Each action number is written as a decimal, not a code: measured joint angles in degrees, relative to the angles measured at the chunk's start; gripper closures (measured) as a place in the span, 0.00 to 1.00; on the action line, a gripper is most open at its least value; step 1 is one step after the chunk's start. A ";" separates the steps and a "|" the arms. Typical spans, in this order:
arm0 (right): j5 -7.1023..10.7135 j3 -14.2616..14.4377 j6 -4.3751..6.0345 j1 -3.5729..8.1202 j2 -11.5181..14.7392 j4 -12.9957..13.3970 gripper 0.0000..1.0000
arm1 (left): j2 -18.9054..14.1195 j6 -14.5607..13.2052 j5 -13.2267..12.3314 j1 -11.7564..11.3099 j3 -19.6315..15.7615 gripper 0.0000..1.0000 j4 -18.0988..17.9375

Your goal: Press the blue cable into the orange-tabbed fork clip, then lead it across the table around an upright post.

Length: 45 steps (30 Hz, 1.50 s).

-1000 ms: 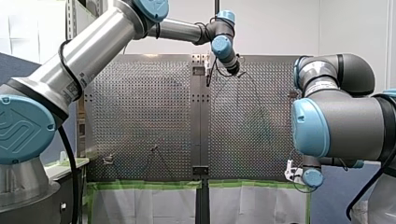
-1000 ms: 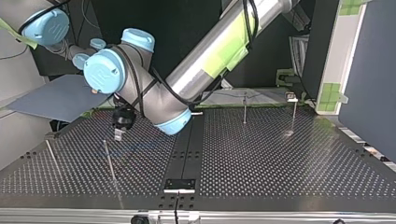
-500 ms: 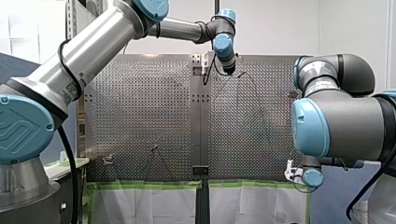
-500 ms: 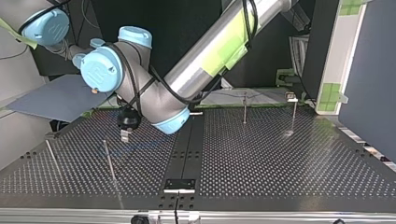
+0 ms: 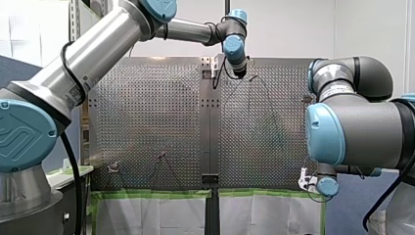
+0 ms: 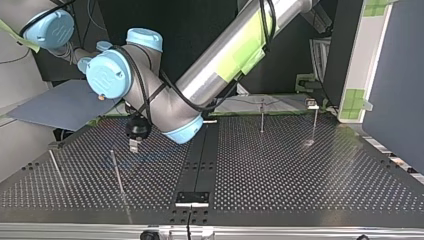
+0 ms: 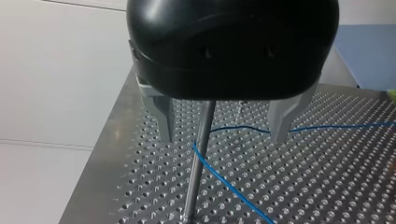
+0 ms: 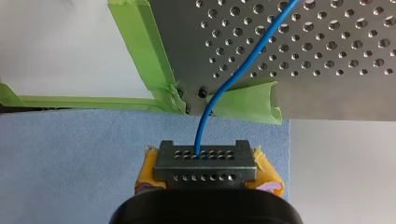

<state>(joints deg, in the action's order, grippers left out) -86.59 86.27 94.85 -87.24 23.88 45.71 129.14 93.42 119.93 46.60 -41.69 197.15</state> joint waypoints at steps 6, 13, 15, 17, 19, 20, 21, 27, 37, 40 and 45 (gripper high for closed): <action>0.09 0.00 0.00 0.03 0.00 0.00 1.00 | 0.00 -0.21 0.07 0.07 0.01 0.07 0.00; 0.16 0.00 0.00 0.02 0.01 0.00 1.00 | 0.01 -0.26 -0.05 0.15 0.45 0.07 0.00; 0.16 0.00 0.00 0.02 0.00 0.01 1.00 | 0.00 -0.33 0.00 0.16 0.57 0.04 0.00; 0.16 0.00 0.00 0.02 0.00 0.00 1.00 | 0.00 -0.54 0.03 0.26 0.68 0.04 0.00; 0.17 0.00 0.00 0.02 0.00 0.00 1.00 | 0.00 -0.80 0.07 0.41 0.84 0.02 0.14; 0.18 0.00 0.02 0.02 0.00 0.00 1.00 | 0.00 -0.94 0.10 0.54 0.96 0.02 0.34; 0.18 0.00 0.04 0.02 0.00 0.00 1.00 | 0.00 -1.01 0.12 0.67 1.06 0.02 0.53; 0.19 0.00 0.30 0.06 0.00 0.00 1.00 | 0.00 -0.79 0.32 1.80 1.33 0.02 1.19; 0.47 0.00 0.35 0.09 0.00 0.00 1.00 | 0.00 2.64 2.48 4.63 1.30 0.02 2.98; 0.57 0.00 0.35 0.05 0.00 0.00 1.00 | 0.00 3.98 3.79 5.41 1.18 0.02 3.81; 0.62 0.00 0.35 -0.06 0.00 0.00 1.00 | -0.06 6.25 6.06 6.20 0.17 0.02 4.71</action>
<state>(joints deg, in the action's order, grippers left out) -85.97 86.27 95.20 -87.30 23.88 45.72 129.09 99.67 125.99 52.80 -41.52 201.86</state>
